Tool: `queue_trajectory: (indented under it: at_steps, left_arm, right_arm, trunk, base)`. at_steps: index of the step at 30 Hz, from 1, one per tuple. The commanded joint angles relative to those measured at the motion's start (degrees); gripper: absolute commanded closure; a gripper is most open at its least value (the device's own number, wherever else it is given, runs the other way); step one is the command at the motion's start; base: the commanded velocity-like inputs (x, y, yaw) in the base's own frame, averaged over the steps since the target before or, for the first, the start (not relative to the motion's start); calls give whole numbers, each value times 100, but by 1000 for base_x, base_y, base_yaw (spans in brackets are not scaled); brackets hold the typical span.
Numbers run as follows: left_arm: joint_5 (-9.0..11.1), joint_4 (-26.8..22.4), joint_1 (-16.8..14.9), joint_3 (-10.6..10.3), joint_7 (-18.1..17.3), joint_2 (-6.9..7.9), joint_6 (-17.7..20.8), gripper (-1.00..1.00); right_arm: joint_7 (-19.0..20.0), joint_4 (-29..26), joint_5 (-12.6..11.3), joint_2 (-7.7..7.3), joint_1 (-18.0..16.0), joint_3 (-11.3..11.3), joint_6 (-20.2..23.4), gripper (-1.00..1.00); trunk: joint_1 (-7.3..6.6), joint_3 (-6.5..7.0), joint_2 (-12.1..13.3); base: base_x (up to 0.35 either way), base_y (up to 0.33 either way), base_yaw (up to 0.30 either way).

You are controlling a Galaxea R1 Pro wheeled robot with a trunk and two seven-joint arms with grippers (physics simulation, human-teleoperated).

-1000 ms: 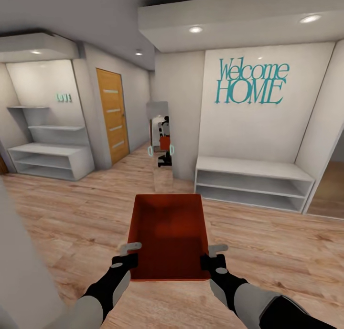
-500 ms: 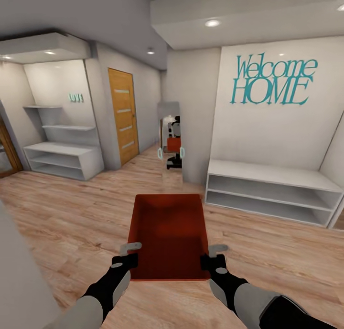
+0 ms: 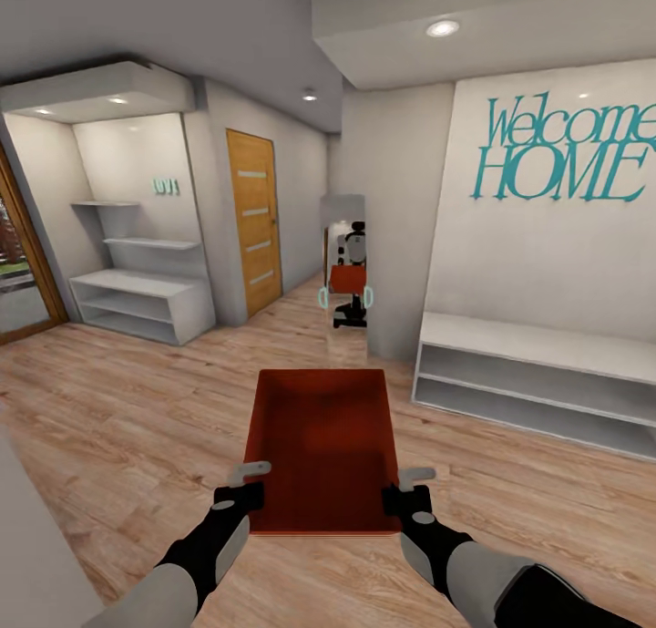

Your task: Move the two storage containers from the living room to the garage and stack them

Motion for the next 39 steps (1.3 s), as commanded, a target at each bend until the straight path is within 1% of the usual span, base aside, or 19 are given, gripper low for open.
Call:
queue_trajectory:
  at_steps: [1,35,39]
  left_arm:
    - [99,-4,-2,378,70,106,38,100]
    - [99,-4,-2,378,70,106,38,100]
    - [99,-4,-5,378,70,106,38,100]
  right_arm:
    - [-9,-25,35,-148,-6,-408,-17,100]
    - [-9,-24,35,-148,-6,-408,-35,100]
    - [-9,-24,35,-148,-6,-408,-35,100]
  trunk:
    - [4,-8,-6]
    - [4,-8,-6]
    - [4,-3,-6]
  base:
    - [323,0,3]
    - [323,0,0]
    - [323,0,141]
